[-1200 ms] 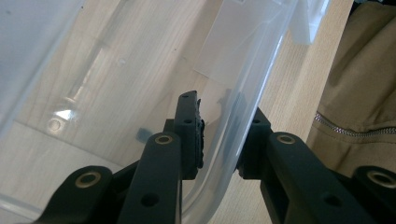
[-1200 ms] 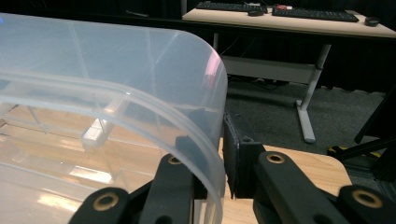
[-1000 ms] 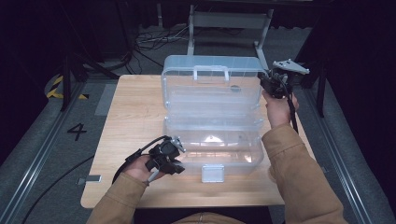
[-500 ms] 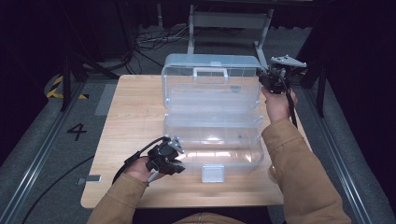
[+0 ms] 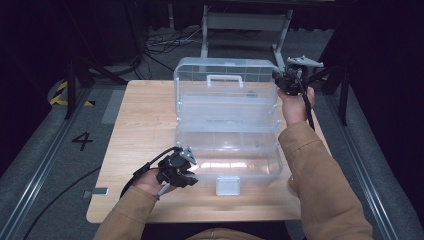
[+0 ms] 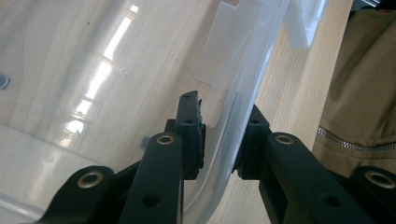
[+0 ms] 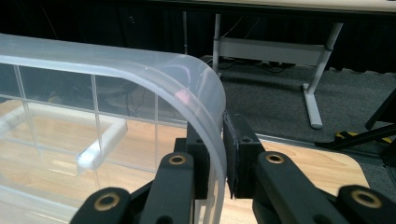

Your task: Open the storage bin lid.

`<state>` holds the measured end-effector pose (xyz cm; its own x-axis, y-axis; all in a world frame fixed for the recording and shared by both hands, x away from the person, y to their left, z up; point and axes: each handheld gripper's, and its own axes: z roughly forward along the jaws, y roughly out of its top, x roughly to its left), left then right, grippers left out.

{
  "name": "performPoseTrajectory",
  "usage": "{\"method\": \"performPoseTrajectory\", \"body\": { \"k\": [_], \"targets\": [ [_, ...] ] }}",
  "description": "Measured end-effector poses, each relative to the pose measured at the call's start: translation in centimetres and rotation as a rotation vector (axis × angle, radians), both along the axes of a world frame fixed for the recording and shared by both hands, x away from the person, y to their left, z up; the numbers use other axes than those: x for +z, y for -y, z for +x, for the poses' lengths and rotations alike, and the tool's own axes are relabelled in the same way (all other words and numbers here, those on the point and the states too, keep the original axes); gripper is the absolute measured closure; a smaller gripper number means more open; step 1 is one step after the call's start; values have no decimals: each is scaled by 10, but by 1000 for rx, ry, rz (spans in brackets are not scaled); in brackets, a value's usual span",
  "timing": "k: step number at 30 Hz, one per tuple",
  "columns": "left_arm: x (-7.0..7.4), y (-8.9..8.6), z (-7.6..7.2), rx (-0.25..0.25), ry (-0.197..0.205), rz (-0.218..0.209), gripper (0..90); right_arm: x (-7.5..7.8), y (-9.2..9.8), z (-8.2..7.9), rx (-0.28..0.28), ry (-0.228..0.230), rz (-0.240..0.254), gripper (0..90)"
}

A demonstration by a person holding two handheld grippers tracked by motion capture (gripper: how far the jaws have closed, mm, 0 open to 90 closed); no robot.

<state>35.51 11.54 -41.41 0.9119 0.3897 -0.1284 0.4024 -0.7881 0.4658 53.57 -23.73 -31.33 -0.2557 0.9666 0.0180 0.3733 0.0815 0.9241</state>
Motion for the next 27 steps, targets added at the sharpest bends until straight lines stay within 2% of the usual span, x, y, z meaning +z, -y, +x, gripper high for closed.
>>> {"method": "performPoseTrajectory", "body": {
  "k": [5,11,22,27],
  "targets": [
    [0,0,0,1,0,0,755,-3,1,5,1,1,9,823],
    [0,0,0,0,0,-1,756,-6,1,10,6,12,-10,823],
    [0,0,0,1,0,-8,756,-13,4,21,24,2,20,819],
    [0,0,0,1,0,-8,756,-14,6,29,37,-42,31,815]
  ]
}}
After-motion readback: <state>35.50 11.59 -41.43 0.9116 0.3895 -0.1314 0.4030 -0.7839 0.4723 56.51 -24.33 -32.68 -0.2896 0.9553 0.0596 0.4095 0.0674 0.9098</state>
